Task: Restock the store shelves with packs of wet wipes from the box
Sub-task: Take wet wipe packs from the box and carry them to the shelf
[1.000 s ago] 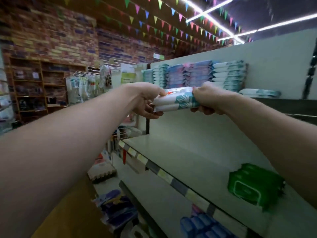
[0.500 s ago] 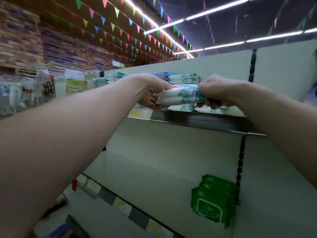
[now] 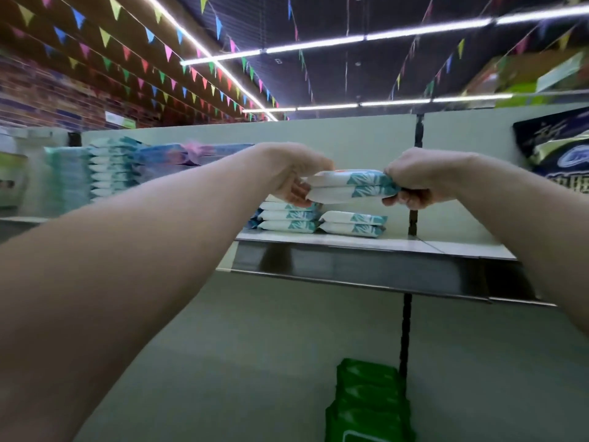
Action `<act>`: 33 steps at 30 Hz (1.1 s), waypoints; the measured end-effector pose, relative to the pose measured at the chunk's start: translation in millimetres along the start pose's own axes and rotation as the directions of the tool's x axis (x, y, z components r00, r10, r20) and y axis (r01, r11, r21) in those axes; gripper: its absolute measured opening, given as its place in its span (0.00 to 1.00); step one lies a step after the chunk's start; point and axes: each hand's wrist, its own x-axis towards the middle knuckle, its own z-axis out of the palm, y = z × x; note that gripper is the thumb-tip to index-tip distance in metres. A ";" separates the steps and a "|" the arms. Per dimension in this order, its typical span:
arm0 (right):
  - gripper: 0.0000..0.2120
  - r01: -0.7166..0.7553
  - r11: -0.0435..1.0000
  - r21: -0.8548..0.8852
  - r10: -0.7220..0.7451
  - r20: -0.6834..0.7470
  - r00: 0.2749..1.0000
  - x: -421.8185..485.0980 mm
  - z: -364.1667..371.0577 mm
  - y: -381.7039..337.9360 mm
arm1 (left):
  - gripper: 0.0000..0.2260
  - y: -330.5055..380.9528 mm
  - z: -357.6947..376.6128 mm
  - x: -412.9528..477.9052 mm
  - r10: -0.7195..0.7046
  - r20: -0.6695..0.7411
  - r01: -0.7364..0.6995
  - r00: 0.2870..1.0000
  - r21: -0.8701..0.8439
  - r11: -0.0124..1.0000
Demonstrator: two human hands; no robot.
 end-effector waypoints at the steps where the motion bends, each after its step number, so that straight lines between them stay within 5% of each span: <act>1: 0.14 -0.018 1.000 -0.001 0.018 -0.013 1.000 4.3 -0.9 1.7 | 0.15 1.4 0.1 5.9 0.021 0.045 -0.020 0.999 -0.012 1.000; 6: 0.16 -0.101 0.994 -0.038 0.097 -0.083 0.992 26.1 -7.5 9.9 | 0.12 10.3 9.2 27.0 0.129 0.218 -0.142 0.968 0.045 0.989; 17: 0.16 -0.170 0.977 -0.128 0.162 -0.075 0.984 72.8 -3.4 14.8 | 0.20 27.2 36.0 78.5 0.233 0.149 -0.275 0.961 0.584 0.764; 24: 0.14 -0.183 0.957 -0.227 0.188 0.002 0.982 99.7 7.0 18.4 | 0.17 27.3 44.5 93.0 0.219 0.133 -0.229 0.967 0.829 0.510; 27: 0.13 -0.165 0.943 -0.289 0.176 0.011 0.984 106.5 12.0 20.4 | 0.09 26.5 50.5 89.9 0.255 0.152 -0.229 0.955 0.923 0.309; 33: 0.11 -0.141 0.922 -0.360 0.154 0.006 0.988 112.7 8.2 22.1 | 0.05 30.2 56.6 85.2 0.245 0.184 -0.206 0.952 0.976 0.067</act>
